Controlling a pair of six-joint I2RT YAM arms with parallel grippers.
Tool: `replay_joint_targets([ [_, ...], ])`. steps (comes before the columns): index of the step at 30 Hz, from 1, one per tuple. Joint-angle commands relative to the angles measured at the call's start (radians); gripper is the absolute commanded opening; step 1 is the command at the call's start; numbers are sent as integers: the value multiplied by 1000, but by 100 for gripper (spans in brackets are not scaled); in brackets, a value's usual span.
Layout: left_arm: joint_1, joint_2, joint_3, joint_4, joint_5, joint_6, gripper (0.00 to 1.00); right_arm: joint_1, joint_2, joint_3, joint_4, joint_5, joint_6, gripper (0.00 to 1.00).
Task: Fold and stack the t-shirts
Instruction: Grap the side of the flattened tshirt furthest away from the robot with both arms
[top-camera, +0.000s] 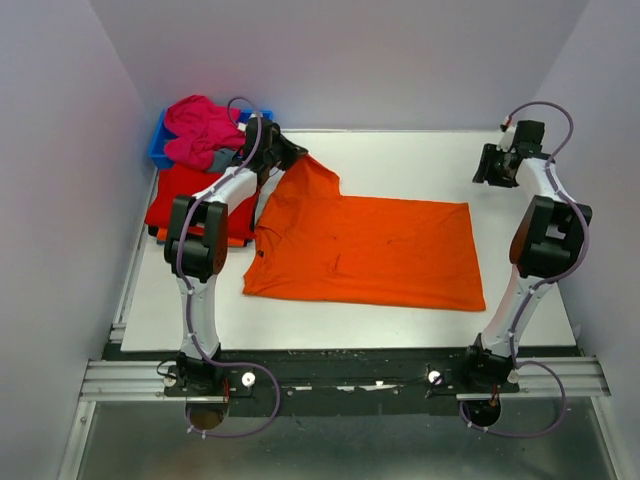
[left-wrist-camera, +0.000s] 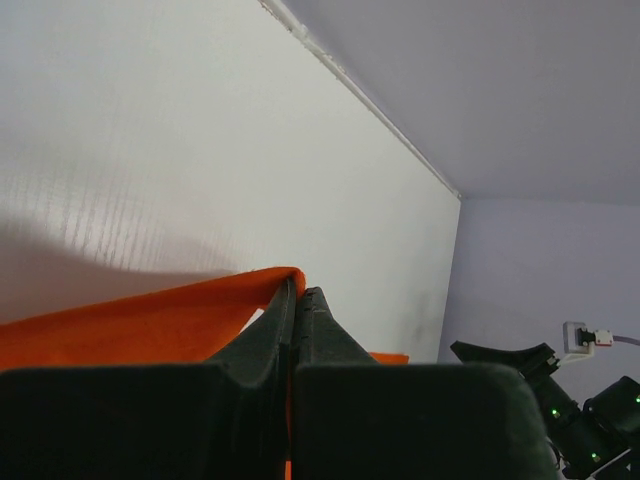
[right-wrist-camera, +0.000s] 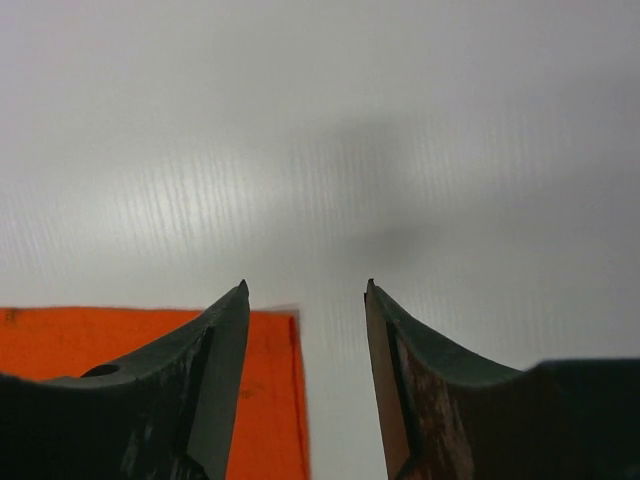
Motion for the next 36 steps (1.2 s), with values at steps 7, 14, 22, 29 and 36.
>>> replay_joint_targets([
  [7, -6, -63, -31, 28, 28, 14, 0, 20, 95, 64, -121, -57, -105, 47],
  [14, -6, -71, -30, 20, 20, 34, 0, 36, 110, 58, -163, -11, -102, 36],
  [22, 5, -34, 19, -20, 26, 60, 0, 69, 147, 114, -233, 38, -93, 39],
  [29, 54, -13, 38, -28, 45, 74, 0, 73, 133, 93, -224, 58, -74, 42],
  [36, 87, 35, 110, -83, 58, 107, 0, 78, 141, 119, -211, 38, -30, 43],
])
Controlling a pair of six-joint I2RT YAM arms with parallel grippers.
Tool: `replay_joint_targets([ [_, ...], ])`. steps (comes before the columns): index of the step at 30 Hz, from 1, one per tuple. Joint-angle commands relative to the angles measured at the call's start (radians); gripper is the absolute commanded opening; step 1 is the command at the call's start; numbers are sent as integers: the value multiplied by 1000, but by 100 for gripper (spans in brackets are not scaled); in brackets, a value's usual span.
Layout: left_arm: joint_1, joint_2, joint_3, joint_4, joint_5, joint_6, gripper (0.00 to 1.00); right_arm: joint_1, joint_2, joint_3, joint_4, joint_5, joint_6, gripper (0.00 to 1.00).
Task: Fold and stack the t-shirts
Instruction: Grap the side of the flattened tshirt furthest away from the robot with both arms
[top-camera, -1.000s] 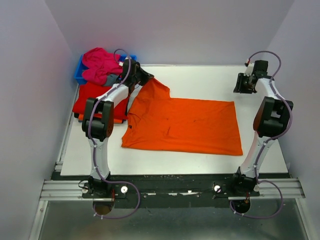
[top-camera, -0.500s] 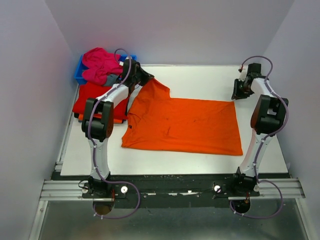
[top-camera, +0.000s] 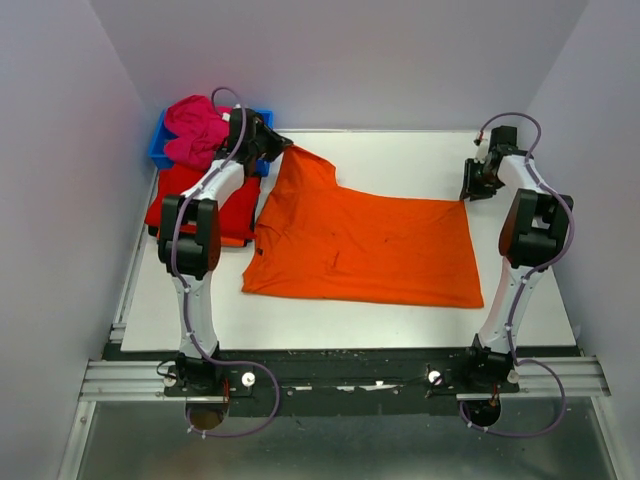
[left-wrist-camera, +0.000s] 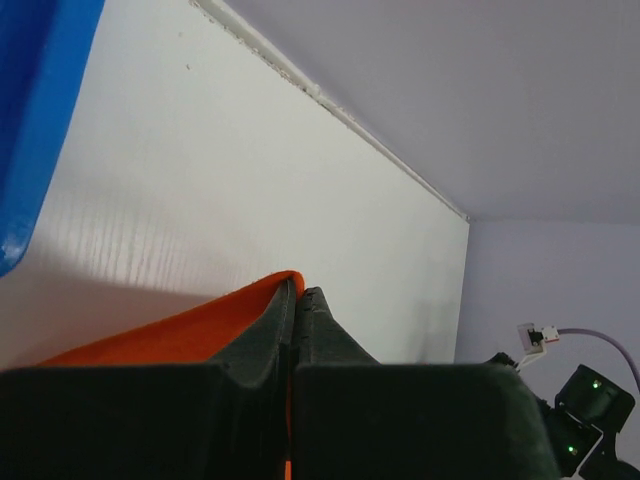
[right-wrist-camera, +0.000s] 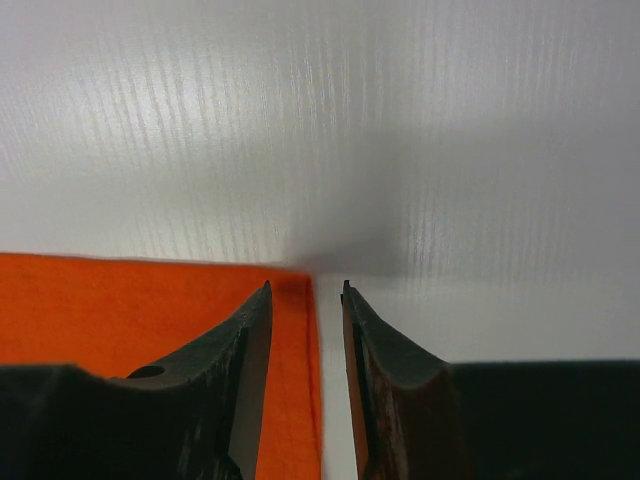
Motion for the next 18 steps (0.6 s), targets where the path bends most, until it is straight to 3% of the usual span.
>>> replay_joint_targets([
  [1, 24, 38, 56, -36, 23, 37, 0, 3, 18, 41, -17, 4, 36, 43],
  [18, 24, 61, 60, -28, 39, 39, 0, 51, 112, 189, -136, 49, 76, 42],
])
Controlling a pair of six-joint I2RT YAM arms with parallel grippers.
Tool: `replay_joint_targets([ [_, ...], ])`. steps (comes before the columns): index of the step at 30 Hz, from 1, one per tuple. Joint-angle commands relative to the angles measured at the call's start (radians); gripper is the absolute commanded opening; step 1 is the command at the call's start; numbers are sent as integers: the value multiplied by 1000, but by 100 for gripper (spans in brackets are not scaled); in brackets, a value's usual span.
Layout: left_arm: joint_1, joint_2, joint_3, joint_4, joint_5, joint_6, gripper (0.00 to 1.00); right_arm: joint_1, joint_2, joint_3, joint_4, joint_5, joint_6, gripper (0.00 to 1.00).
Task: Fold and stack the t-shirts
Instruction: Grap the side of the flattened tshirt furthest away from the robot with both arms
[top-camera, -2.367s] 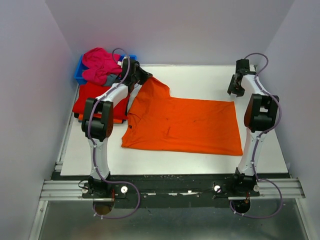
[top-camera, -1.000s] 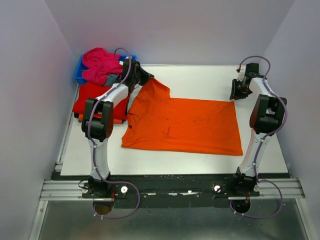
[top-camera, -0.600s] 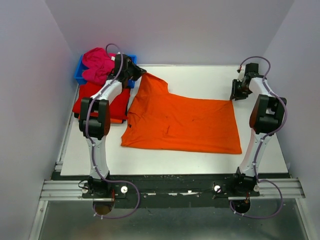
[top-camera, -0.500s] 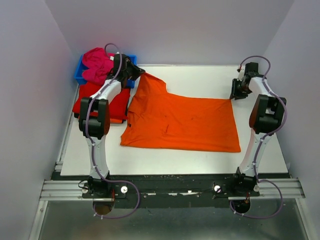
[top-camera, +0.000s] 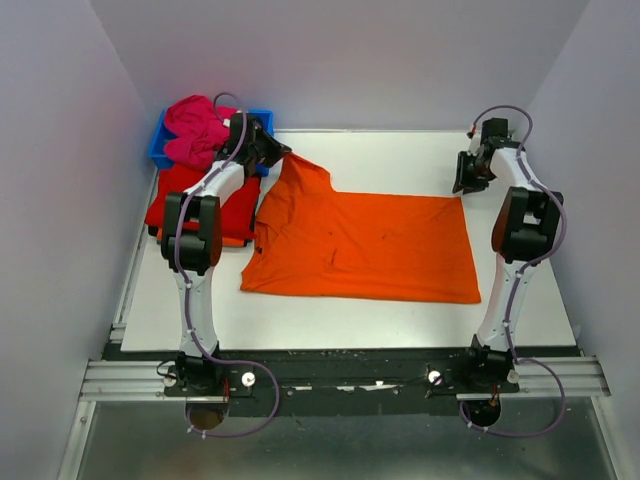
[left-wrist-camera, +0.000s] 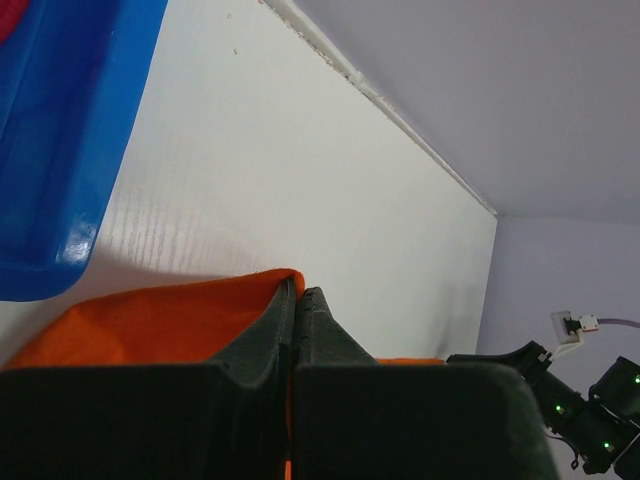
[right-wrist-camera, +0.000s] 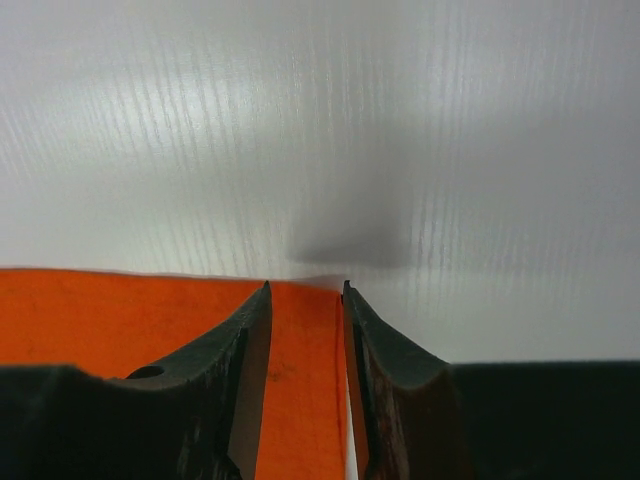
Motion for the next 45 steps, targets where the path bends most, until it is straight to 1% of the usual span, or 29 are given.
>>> replay_joint_targets([
  [1, -2, -7, 24, 2, 17, 17, 0, 20, 47, 64, -86, 63, 40, 43],
  [3, -4, -12, 21, 1, 15, 18, 0, 28, 67, 96, -118, 89, 44, 44],
  [5, -6, -18, 18, 1, 15, 20, 0, 31, 79, 114, -135, 101, 83, 46],
  [7, -9, -22, 16, -1, 15, 23, 0, 31, 88, 136, -155, 135, 101, 46],
  [12, -13, -30, 8, 1, 12, 26, 0, 38, 99, 154, -189, 137, 101, 47],
  [16, -13, -27, 12, -2, 17, 26, 0, 57, 113, 176, -214, 218, 120, 47],
  [17, -13, -32, 10, -4, 14, 26, 0, 65, 125, 192, -229, 233, 121, 47],
  [20, -15, -35, 5, -4, 10, 28, 0, 83, 154, 238, -266, 281, 123, 41],
  [25, -15, -32, 8, -2, 12, 28, 0, 92, 159, 246, -271, 296, 113, 41],
  [28, -15, -32, 8, -2, 10, 28, 0, 94, 179, 281, -303, 296, 106, 42],
  [32, -15, -30, 8, -4, 12, 29, 0, 95, 246, 408, -404, 301, 116, 42],
  [33, -15, -27, 10, -4, 10, 28, 0, 95, 255, 424, -422, 304, 117, 44],
  [34, -15, -27, 7, -2, 12, 28, 0, 94, 255, 423, -425, 304, 120, 48],
  [36, -15, -27, 7, -1, 15, 26, 0, 94, 239, 386, -403, 313, 136, 49],
  [39, -16, -32, 4, -2, 15, 29, 0, 94, 216, 349, -370, 322, 155, 44],
  [41, -15, -36, -1, -1, 13, 31, 0, 95, 222, 360, -384, 336, 181, 38],
  [45, -16, -38, -4, -1, 15, 28, 0, 103, 245, 395, -424, 356, 196, 30],
])
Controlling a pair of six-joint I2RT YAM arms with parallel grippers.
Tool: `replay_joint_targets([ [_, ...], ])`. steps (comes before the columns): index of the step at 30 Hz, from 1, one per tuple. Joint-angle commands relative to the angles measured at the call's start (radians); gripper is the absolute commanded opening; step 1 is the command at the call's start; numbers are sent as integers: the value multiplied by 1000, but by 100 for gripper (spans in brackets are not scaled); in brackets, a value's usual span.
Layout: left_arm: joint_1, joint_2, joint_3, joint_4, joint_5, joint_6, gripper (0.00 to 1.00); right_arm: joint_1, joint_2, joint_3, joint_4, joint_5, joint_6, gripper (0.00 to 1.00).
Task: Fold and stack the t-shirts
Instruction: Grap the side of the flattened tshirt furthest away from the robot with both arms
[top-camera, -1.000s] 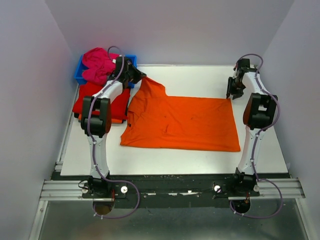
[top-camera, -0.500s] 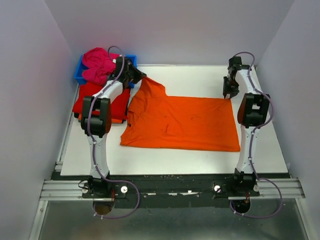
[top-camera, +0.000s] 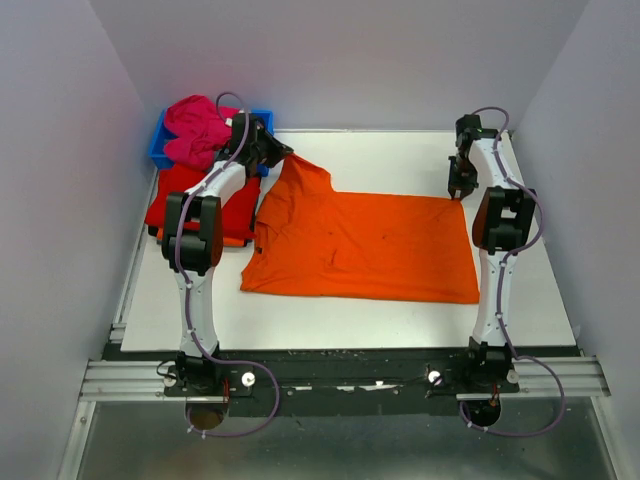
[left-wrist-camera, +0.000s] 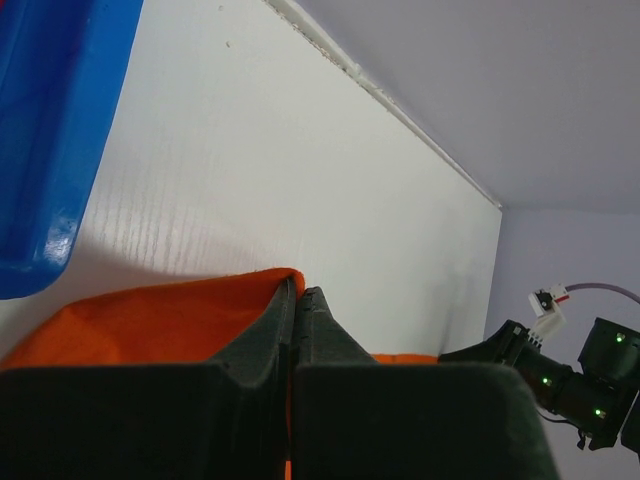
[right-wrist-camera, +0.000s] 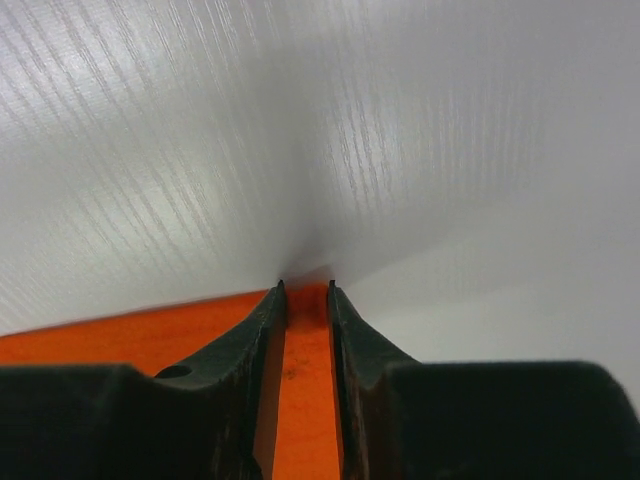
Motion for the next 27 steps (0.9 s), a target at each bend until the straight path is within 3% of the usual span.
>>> replay_joint_targets([
  [1, -4, -38, -5, 3, 16, 11, 0, 5, 21, 25, -63, 45, 32, 27],
  [5, -5, -41, -10, 0, 15, 14, 0, 4, -7, -18, -31, 42, 29, 8],
  [9, -8, -41, -5, -4, 10, 22, 0, 5, -53, -101, 47, 42, 36, 1],
  [20, -30, -19, 24, -44, -30, 48, 0, 4, -198, -285, 299, 121, 58, 1],
  [27, -48, -16, 50, -84, -57, 73, 0, 5, -243, -295, 353, 60, 69, 1],
])
